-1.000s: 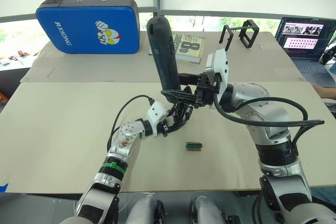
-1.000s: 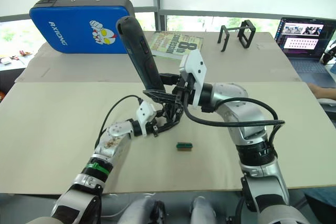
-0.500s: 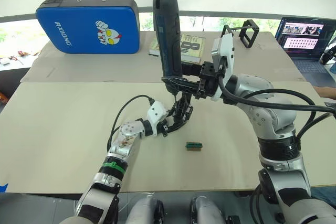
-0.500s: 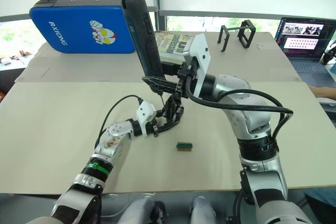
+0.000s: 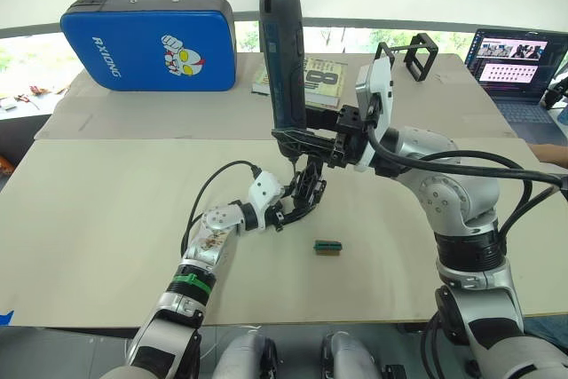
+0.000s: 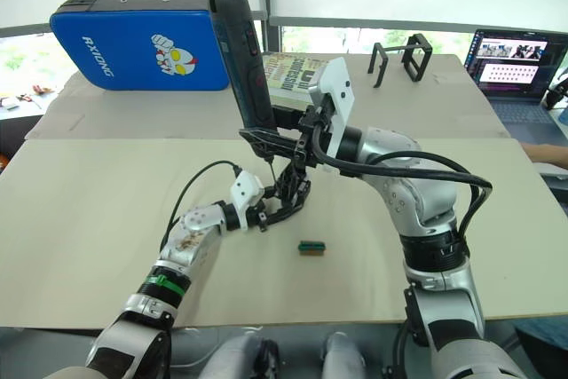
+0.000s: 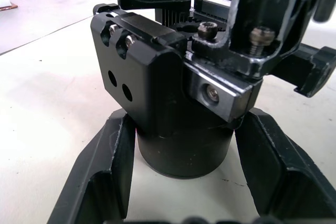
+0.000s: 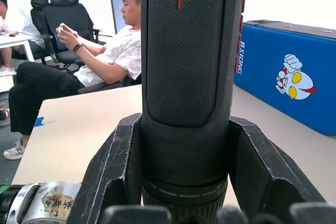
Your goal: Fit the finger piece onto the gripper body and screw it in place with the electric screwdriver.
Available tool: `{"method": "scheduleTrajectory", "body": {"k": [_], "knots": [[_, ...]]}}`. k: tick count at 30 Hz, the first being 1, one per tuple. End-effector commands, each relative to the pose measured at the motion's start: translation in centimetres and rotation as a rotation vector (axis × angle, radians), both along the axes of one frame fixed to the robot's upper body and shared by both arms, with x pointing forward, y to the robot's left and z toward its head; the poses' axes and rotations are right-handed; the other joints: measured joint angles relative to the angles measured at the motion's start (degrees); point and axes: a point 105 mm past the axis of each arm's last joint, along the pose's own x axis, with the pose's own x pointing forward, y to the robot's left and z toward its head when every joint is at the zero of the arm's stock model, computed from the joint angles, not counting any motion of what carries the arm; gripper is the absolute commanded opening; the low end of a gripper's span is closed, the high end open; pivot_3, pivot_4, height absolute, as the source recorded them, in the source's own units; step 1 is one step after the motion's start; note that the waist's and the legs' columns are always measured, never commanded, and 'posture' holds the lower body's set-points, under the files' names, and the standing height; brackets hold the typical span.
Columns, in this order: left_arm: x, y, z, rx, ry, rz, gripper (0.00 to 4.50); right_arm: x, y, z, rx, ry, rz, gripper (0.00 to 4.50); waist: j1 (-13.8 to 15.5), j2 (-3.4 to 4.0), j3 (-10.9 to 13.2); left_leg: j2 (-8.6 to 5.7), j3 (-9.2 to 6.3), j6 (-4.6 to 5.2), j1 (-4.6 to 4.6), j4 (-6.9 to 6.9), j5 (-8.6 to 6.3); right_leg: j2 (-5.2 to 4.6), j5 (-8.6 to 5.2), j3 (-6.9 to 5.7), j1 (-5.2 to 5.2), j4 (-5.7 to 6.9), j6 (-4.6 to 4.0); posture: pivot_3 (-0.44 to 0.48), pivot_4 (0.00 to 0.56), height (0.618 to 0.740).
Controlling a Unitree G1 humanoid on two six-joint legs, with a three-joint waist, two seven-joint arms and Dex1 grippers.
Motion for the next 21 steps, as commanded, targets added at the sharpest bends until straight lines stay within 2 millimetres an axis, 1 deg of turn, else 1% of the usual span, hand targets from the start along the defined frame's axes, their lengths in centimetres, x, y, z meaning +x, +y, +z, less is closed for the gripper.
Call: {"method": "scheduleTrajectory", "body": {"k": [1,6,21], "knots": [[0.03,-0.49,1.34,-0.013,-0.046,-0.025,2.27,-1.38,-0.18,2.87,0.054,-0.124,0.025,1.86,0.0,0.0,0.0,0.0,0.0,0.0,0.0,0.0,0.0,0.0,0.0,0.0,0.0,0.0,0.0,0.0,0.15,0.74],[0.05,-0.52,1.33,-0.012,-0.046,-0.026,2.27,-1.19,-0.31,3.16,0.059,-0.141,0.012,1.86,0.0,0.0,0.0,0.0,0.0,0.0,0.0,0.0,0.0,0.0,0.0,0.0,0.0,0.0,0.0,0.0,0.15,0.74],[0.03,-0.61,1.32,-0.013,-0.046,-0.028,2.27,-1.06,-0.38,2.87,0.056,-0.148,0.003,1.86,0.0,0.0,0.0,0.0,0.0,0.0,0.0,0.0,0.0,0.0,0.0,0.0,0.0,0.0,0.0,0.0,0.15,0.74]]}}
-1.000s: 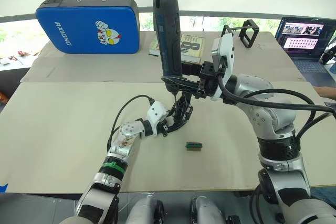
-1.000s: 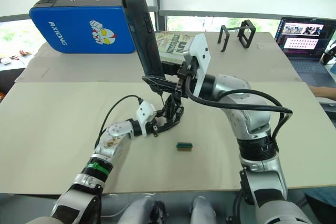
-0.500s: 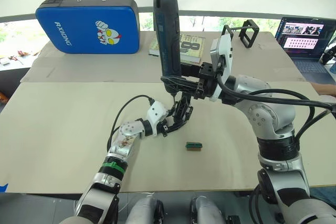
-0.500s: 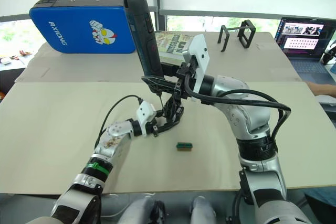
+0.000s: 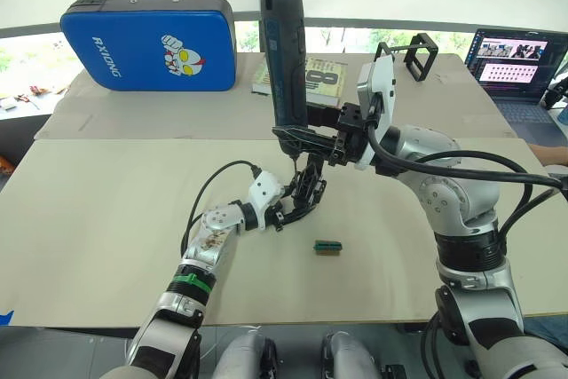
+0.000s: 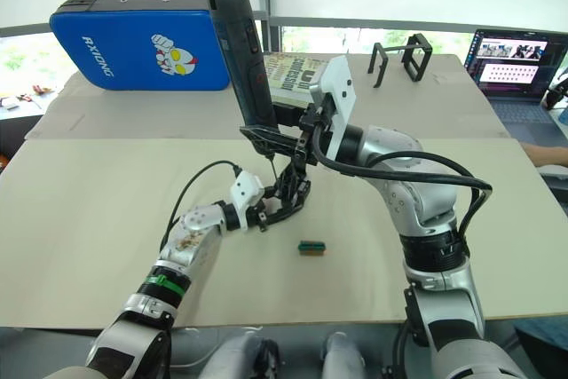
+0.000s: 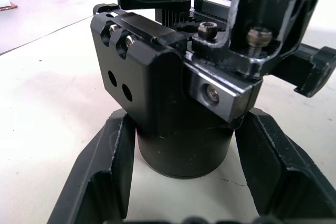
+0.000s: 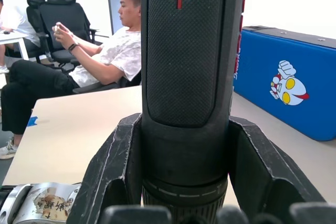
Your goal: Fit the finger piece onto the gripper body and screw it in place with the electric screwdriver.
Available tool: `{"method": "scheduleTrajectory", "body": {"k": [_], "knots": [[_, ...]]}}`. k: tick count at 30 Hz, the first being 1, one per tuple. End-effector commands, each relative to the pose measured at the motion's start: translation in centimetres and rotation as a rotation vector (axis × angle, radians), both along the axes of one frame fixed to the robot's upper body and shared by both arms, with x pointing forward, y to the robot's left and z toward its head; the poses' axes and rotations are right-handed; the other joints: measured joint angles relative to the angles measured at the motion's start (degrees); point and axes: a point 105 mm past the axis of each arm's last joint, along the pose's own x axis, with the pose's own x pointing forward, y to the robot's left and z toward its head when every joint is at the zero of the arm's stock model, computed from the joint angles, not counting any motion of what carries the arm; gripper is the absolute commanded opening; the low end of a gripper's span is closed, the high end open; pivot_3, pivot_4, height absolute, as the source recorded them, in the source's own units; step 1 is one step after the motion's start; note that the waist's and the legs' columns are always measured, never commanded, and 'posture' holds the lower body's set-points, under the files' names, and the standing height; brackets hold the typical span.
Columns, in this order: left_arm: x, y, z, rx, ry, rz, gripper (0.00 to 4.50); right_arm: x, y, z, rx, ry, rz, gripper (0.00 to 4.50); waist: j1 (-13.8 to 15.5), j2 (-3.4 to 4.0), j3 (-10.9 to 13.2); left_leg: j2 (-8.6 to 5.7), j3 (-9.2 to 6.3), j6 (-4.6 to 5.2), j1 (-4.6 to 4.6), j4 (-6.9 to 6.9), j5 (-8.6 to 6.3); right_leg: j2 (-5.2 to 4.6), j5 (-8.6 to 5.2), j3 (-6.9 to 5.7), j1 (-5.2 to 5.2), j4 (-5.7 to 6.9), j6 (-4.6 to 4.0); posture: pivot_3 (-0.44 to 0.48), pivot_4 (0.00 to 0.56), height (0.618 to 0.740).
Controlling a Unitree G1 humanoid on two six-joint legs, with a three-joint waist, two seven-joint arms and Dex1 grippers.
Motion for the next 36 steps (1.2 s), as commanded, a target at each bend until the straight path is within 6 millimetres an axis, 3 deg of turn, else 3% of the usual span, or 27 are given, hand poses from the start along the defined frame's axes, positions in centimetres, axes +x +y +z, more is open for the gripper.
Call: {"method": "scheduleTrajectory", "body": {"k": [1,36], "knots": [[0.0,-0.6,1.3,-0.013,-0.045,-0.027,2.27,-1.1,-0.3,2.6,0.054,-0.111,0.015,1.86,0.0,0.0,0.0,0.0,0.0,0.0,0.0,0.0,0.0,0.0,0.0,0.0,0.0,0.0,0.0,0.0,0.15,0.74],[0.0,-0.6,1.5,-0.015,-0.048,-0.026,2.27,-1.0,-0.1,1.5,0.035,-0.129,0.005,1.86,0.0,0.0,0.0,-0.01,0.0,0.0,0.0,0.0,0.0,0.0,0.0,0.0,0.0,0.0,0.0,0.0,0.15,0.74]]}}
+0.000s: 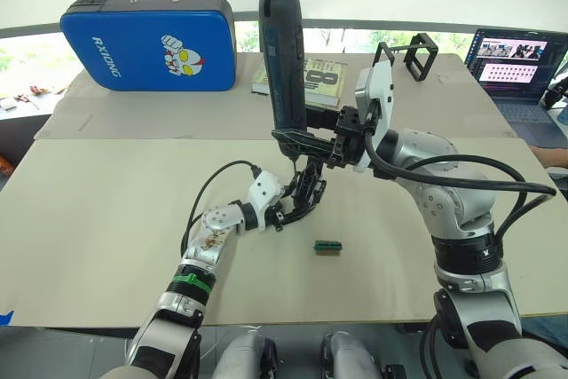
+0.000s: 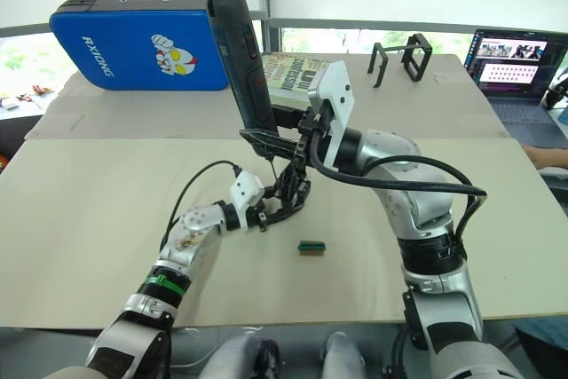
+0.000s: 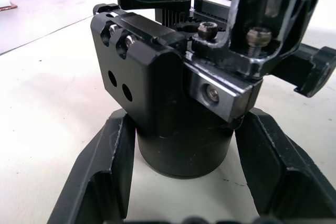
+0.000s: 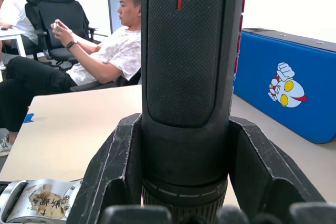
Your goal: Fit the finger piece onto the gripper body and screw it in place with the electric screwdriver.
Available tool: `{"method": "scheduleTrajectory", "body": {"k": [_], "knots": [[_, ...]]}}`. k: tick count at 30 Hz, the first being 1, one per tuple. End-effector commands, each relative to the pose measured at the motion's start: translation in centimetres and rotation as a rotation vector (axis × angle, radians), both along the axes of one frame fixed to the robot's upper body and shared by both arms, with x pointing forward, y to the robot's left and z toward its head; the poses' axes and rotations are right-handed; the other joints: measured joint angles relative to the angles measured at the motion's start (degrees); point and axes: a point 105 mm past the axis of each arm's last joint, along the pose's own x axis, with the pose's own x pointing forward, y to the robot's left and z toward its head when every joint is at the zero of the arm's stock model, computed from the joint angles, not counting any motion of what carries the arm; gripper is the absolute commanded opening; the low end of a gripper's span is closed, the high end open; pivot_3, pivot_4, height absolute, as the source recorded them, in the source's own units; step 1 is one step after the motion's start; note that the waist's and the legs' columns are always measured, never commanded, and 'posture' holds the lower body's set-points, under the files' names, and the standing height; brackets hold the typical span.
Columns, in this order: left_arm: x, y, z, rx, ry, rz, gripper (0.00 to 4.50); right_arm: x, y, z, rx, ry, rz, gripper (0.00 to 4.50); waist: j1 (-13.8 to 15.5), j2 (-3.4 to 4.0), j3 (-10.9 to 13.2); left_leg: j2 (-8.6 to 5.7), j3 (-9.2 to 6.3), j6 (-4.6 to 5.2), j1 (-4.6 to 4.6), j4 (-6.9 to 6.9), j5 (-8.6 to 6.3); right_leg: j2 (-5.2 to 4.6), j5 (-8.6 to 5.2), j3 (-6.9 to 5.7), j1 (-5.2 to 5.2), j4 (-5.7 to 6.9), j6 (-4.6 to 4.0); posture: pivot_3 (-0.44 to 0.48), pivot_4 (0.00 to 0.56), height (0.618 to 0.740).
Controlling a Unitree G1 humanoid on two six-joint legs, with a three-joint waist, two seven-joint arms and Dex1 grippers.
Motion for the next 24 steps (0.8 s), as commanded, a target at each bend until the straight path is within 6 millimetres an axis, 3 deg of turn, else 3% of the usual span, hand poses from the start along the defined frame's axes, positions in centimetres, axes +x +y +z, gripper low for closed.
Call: {"method": "scheduleTrajectory", "body": {"k": [1,13,24], "knots": [[0.0,-0.6,1.5,-0.016,-0.048,-0.026,2.27,-1.0,-0.2,1.8,0.041,-0.101,0.011,1.86,0.0,0.0,0.0,0.0,0.0,0.0,0.0,0.0,0.0,0.0,0.0,0.0,0.0,0.0,0.0,0.0,0.15,0.74],[0.2,-0.7,1.5,-0.016,-0.049,-0.023,2.27,-0.9,-0.5,1.2,0.091,-0.113,-0.022,1.86,0.0,0.0,0.0,-0.01,0.0,0.0,0.01,0.0,0.0,0.0,0.0,0.0,0.01,0.0,0.0,0.0,0.15,0.74],[0.5,-0.7,1.6,-0.013,-0.051,-0.022,2.27,-1.0,-0.9,-1.4,0.03,-0.08,-0.002,1.86,0.2,0.01,0.0,-0.02,-0.01,-0.02,0.04,0.01,0.01,0.0,0.0,-0.01,0.06,0.0,0.01,0.0,0.15,0.74]]}}
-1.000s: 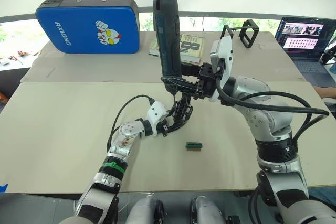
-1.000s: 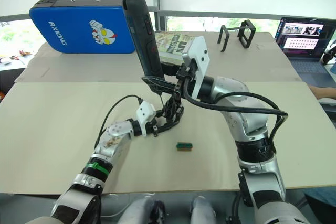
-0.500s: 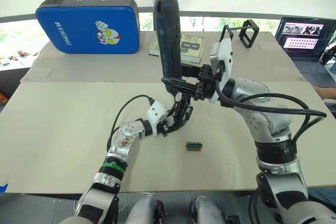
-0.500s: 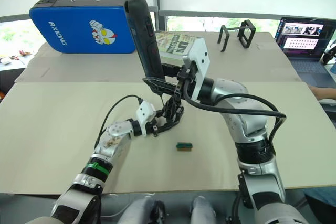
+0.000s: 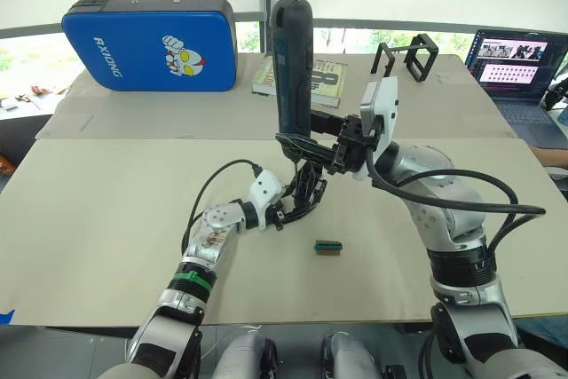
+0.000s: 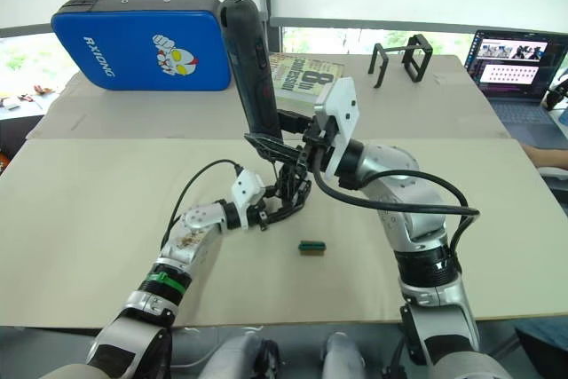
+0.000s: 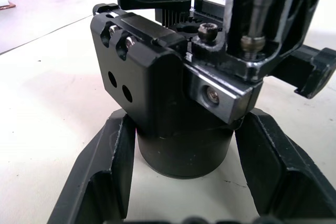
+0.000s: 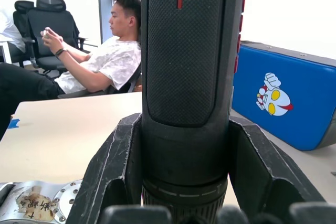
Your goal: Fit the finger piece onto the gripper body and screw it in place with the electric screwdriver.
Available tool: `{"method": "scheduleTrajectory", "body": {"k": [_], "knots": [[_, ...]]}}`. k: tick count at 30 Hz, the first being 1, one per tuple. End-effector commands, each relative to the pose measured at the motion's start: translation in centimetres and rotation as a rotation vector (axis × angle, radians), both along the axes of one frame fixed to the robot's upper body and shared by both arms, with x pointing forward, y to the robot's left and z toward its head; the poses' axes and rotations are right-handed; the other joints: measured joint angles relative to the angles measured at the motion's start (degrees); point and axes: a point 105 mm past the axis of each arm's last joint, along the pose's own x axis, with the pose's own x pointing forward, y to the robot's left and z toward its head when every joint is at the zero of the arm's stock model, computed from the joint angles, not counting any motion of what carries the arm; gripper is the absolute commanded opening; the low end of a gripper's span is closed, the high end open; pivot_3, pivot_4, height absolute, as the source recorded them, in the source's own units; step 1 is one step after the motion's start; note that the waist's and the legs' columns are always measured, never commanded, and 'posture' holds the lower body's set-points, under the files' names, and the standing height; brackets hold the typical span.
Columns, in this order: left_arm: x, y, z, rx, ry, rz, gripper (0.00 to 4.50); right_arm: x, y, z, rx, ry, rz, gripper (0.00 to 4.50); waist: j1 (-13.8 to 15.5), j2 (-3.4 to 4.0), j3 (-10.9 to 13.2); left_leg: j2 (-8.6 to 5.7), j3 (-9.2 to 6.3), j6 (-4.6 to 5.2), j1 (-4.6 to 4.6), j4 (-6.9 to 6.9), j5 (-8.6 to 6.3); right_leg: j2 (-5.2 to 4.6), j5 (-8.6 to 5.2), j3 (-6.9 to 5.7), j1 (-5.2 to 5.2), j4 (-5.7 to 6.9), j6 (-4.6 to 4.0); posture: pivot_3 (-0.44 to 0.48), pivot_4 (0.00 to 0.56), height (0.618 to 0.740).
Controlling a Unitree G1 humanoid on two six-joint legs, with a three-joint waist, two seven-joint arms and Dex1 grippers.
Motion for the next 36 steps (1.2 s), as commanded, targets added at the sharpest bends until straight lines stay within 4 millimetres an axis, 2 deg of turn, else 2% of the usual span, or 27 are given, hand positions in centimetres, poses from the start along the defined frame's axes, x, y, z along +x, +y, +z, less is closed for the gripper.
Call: {"method": "scheduleTrajectory", "body": {"k": [1,9,12,17,25,36], "knots": [[0.3,-0.5,1.6,-0.018,-0.057,-0.017,2.27,-0.6,-0.2,-0.4,-0.032,0.004,0.033,1.86,0.0,0.0,0.0,0.0,0.0,0.0,0.02,0.0,0.0,0.0,0.0,0.0,0.02,0.0,0.0,0.0,0.15,0.74],[0.5,-0.6,1.7,-0.016,-0.06,-0.019,2.27,1.0,0.4,-3.5,-0.158,0.115,0.026,1.86,0.1,0.02,0.0,0.01,-0.04,0.0,0.4,-0.04,0.0,-0.01,0.0,-0.02,0.46,-0.09,0.0,0.0,0.15,0.74],[0.5,-0.7,1.6,-0.014,-0.062,-0.02,2.27,1.7,0.3,-4.5,-0.18,0.13,0.002,1.86,0.1,0.01,0.0,0.02,-0.08,-0.01,0.8,-0.17,-0.02,-0.02,-0.01,-0.04,0.83,-0.21,0.01,0.0,0.15,0.74],[0.5,-0.5,1.7,-0.011,-0.064,-0.019,2.27,2.4,-0.4,-6.2,-0.23,0.145,-0.038,1.86,0.2,0.0,-0.1,0.02,-0.09,-0.02,0.91,-0.17,-0.02,-0.07,-0.01,0.01,0.85,-0.2,0.0,0.0,0.15,0.74],[0.6,-0.3,1.7,-0.006,-0.07,-0.018,2.27,3.1,-1.4,-6.6,-0.257,0.136,-0.08,1.86,0.1,-0.03,-0.8,0.06,-0.1,-0.04,0.99,-0.18,-0.03,-0.09,-0.02,0.04,0.88,-0.26,-0.02,0.0,0.15,0.74],[0.5,-0.3,1.6,-0.005,-0.071,-0.02,2.27,2.9,-1.8,-6.8,-0.253,0.146,-0.082,1.86,0.2,-0.03,-0.9,0.11,-0.12,-0.05,1.03,-0.18,-0.05,-0.19,-0.03,0.08,0.85,-0.28,-0.05,0.0,0.15,0.74]]}}
